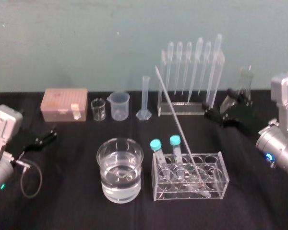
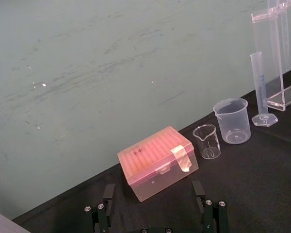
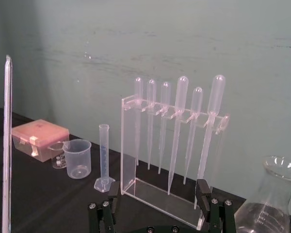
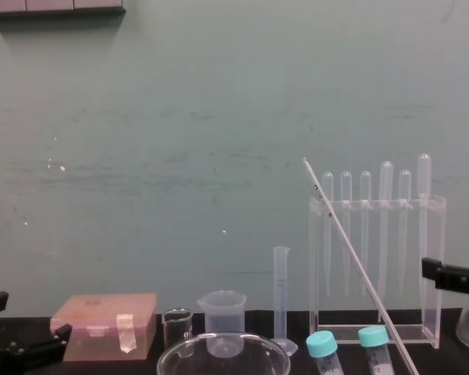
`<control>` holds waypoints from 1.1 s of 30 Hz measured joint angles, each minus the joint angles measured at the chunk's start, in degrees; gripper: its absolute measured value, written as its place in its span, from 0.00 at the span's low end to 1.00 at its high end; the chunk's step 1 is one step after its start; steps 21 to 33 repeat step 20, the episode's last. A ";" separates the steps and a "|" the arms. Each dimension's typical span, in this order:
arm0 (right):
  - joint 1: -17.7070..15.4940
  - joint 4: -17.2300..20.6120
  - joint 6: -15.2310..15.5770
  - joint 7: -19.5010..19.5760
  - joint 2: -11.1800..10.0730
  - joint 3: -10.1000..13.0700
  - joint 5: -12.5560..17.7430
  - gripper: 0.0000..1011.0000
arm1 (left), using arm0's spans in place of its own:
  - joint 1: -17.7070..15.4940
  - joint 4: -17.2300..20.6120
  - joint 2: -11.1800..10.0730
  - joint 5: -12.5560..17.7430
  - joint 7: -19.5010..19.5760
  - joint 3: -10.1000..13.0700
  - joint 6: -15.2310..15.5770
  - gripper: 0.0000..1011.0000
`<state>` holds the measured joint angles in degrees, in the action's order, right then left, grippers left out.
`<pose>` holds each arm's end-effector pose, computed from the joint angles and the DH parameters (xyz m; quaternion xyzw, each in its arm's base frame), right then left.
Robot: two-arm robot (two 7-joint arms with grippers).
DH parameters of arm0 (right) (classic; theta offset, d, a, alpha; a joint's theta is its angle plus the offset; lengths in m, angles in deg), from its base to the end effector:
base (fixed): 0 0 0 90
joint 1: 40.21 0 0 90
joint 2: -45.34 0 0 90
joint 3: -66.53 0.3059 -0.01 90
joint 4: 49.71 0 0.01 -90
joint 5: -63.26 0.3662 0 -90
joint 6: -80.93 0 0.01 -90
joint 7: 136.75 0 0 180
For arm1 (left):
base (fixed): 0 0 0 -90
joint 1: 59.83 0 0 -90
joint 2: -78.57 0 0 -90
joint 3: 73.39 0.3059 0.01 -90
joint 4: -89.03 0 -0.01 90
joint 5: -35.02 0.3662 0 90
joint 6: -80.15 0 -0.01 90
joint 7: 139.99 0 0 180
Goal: Hold the thermometer with one hand and immerse one end into the beaker, then reinsert it into the test tube rack.
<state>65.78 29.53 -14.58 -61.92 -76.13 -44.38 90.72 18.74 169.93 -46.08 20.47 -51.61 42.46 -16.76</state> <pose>0.4493 -0.0864 -0.2860 -0.0388 -0.0501 -0.5181 0.8530 0.4149 0.0766 -0.3260 0.1414 -0.1325 0.5800 0.7912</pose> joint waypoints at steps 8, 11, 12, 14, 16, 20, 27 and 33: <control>0.31 0.20 -0.68 -1.12 -0.01 0.09 0.73 0.99 | 0.00 0.00 0.00 0.00 0.00 0.00 0.00 1.00; 0.37 0.25 -0.84 -1.41 -0.01 0.10 0.91 0.99 | 0.00 0.00 0.00 0.00 0.00 0.01 0.01 1.00; 0.37 0.26 -0.88 -1.46 -0.01 0.10 0.93 0.99 | 0.00 0.00 0.00 0.00 0.00 0.00 0.01 1.00; 0.41 0.29 -0.98 -1.60 -0.01 0.12 1.03 0.99 | 0.00 0.00 0.00 0.00 0.00 0.01 0.01 1.00; 0.44 0.31 -1.03 -1.68 -0.01 0.13 1.10 0.99 | 0.00 0.00 0.00 0.00 0.00 0.01 0.01 1.00; 0.49 0.34 -1.10 -1.92 -0.01 0.15 1.29 0.99 | 0.00 0.00 0.00 0.00 0.00 0.01 0.01 1.00; 0.49 0.34 -1.10 -1.92 -0.01 0.15 1.29 0.99 | 0.00 0.00 0.00 0.00 0.00 0.01 0.01 1.00; 0.49 0.34 -1.10 -1.92 -0.01 0.15 1.29 0.99 | 0.00 0.00 0.00 0.00 0.00 0.01 0.01 1.00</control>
